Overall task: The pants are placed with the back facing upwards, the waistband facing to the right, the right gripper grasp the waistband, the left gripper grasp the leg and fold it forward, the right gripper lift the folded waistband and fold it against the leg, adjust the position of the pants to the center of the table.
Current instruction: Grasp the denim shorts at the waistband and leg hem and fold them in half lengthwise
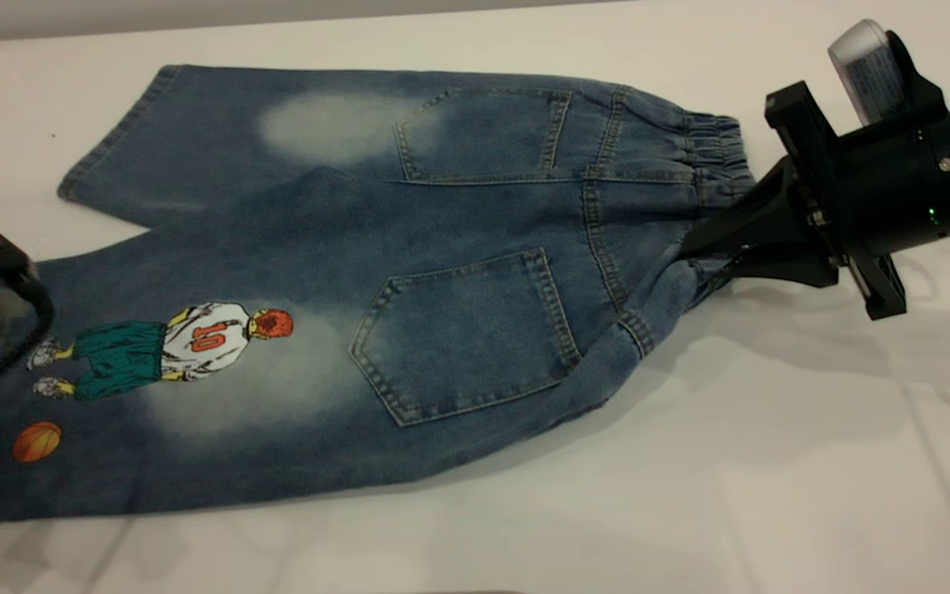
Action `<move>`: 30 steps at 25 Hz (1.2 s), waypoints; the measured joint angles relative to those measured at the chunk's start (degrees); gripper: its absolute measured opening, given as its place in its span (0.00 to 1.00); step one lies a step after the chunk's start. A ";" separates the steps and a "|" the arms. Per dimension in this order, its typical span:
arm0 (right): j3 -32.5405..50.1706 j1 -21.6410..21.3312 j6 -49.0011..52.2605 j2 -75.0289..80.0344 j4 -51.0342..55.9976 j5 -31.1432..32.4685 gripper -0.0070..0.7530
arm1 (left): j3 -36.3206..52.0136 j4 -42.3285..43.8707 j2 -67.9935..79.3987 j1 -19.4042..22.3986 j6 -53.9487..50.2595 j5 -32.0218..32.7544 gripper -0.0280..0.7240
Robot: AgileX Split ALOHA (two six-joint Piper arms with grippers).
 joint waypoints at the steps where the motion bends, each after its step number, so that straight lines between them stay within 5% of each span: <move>1: 0.00 0.00 0.00 0.00 0.00 0.00 0.07 | 0.00 0.02 1.07 0.00 0.00 -0.63 0.75; 11: 0.00 0.00 -0.05 0.00 0.00 0.25 0.08 | -0.05 0.75 4.19 0.04 -0.47 -4.25 0.64; 22: 0.00 0.00 -0.47 0.00 0.00 1.93 0.09 | -0.18 1.36 3.93 0.40 -0.37 -7.83 0.12; 30: 0.49 -0.19 0.46 0.00 -3.13 7.60 0.07 | -0.08 0.16 -4.26 -2.39 -0.94 -5.97 0.10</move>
